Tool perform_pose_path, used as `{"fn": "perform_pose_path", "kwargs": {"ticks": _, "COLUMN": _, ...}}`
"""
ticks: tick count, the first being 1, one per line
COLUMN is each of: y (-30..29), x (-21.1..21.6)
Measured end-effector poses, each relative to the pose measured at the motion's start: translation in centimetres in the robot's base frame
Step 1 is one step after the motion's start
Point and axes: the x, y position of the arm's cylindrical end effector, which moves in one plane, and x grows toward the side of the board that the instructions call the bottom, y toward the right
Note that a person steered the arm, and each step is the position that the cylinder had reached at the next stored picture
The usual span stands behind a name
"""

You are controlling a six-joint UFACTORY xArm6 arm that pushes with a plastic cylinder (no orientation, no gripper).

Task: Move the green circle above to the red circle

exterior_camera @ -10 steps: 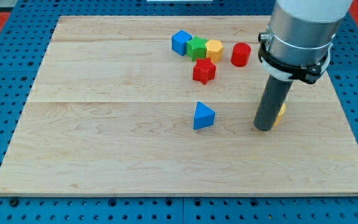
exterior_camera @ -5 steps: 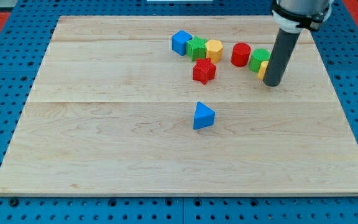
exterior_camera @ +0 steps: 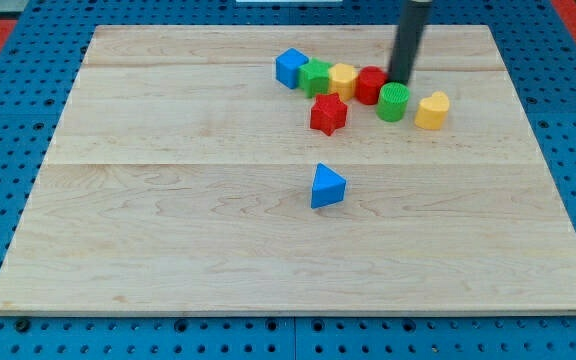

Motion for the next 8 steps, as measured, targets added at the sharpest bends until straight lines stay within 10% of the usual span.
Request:
{"fn": "perform_pose_path", "kwargs": {"ticks": 2, "y": -4.0, "x": -0.1}}
{"fn": "perform_pose_path", "kwargs": {"ticks": 5, "y": 14.7, "x": 7.8}}
{"fn": "perform_pose_path", "kwargs": {"ticks": 8, "y": -2.5, "x": 2.0}}
